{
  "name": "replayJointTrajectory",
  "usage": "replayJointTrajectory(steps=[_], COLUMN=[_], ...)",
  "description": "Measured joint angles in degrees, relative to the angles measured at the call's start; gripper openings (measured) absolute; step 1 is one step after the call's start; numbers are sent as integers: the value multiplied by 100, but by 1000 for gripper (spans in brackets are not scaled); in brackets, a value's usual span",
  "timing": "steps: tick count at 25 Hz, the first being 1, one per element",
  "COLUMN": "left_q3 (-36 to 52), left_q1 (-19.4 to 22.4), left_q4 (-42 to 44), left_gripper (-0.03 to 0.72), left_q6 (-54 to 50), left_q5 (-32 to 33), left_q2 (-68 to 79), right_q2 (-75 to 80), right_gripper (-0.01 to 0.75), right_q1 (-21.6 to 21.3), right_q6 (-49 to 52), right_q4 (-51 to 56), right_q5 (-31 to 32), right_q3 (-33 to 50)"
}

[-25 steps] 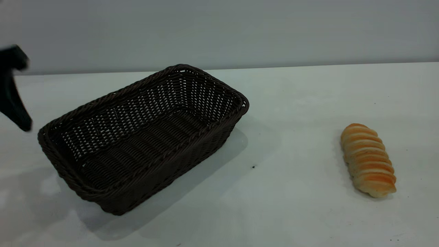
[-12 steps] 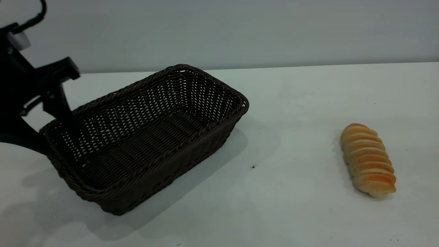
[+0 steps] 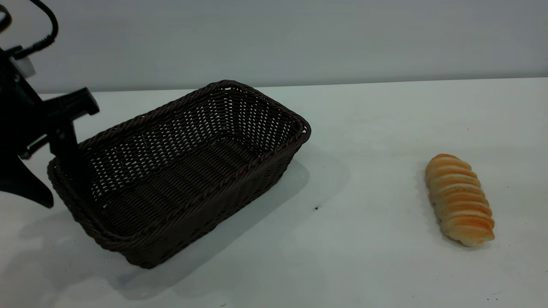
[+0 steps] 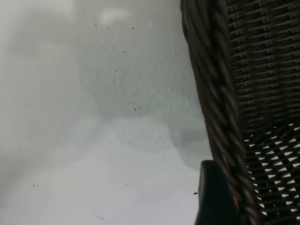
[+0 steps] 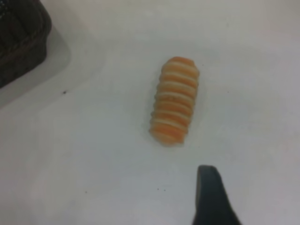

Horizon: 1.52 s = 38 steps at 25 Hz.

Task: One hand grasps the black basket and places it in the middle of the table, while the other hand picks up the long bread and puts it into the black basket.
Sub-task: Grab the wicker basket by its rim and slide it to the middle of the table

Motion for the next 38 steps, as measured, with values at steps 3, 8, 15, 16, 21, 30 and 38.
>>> replayJointTrajectory(steps=[3,8,15,16,21,30,38], left_q3=[0,-17,-48,-48,-63,-836,-2068], left_q1=[-38,-94,-94,-94,-94,-109,-139], left_q4=[-39,-197,-318,-360,-529,-372,-364], left_gripper=[484,484,340,255,139,139,139], left_q6=[-7,-7,-7,-54,17,2187,2853], left_q5=[-167,-808,-1574,-1612,-1693,-372,80], left_q2=[266,964,1694,1694,1419,972,1764], right_q2=[0,0,0,0,0,0,0], right_gripper=[437,437,437,437,437,437,437], right_q1=[0,0,0,0,0,0,0], right_q6=[0,0,0,0,0,0,0], right_q4=[0,0,0,0,0,0,0], right_q5=[-12,-37,-106,-106,-112,-215,-231], right_q3=[0,0,0,0,96,236,236])
